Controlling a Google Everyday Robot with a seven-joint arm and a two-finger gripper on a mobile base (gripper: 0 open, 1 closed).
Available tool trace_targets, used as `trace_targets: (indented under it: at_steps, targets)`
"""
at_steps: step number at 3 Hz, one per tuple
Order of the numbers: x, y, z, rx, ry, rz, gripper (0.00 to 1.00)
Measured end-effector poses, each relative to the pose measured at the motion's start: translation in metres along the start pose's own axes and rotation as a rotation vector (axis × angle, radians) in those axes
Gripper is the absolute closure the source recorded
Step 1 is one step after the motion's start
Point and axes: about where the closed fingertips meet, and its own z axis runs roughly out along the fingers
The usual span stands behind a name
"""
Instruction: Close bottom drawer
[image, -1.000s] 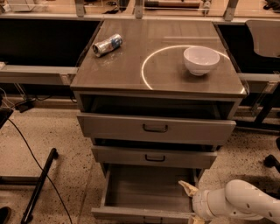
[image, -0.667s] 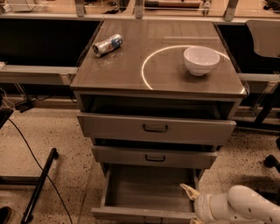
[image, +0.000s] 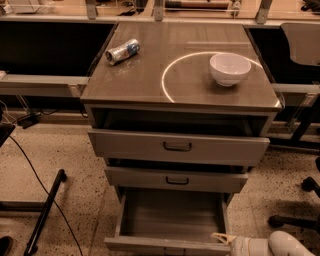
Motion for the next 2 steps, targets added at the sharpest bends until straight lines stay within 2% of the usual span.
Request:
trace_targets:
  at_steps: [1,2]
  targets:
    - [0.0154,0.0147,0.0304,-0.054,-0.049,-0.013,0.72]
    - [0.0155,0.0148,0.0305,-0.054,-0.049,-0.012,0.95]
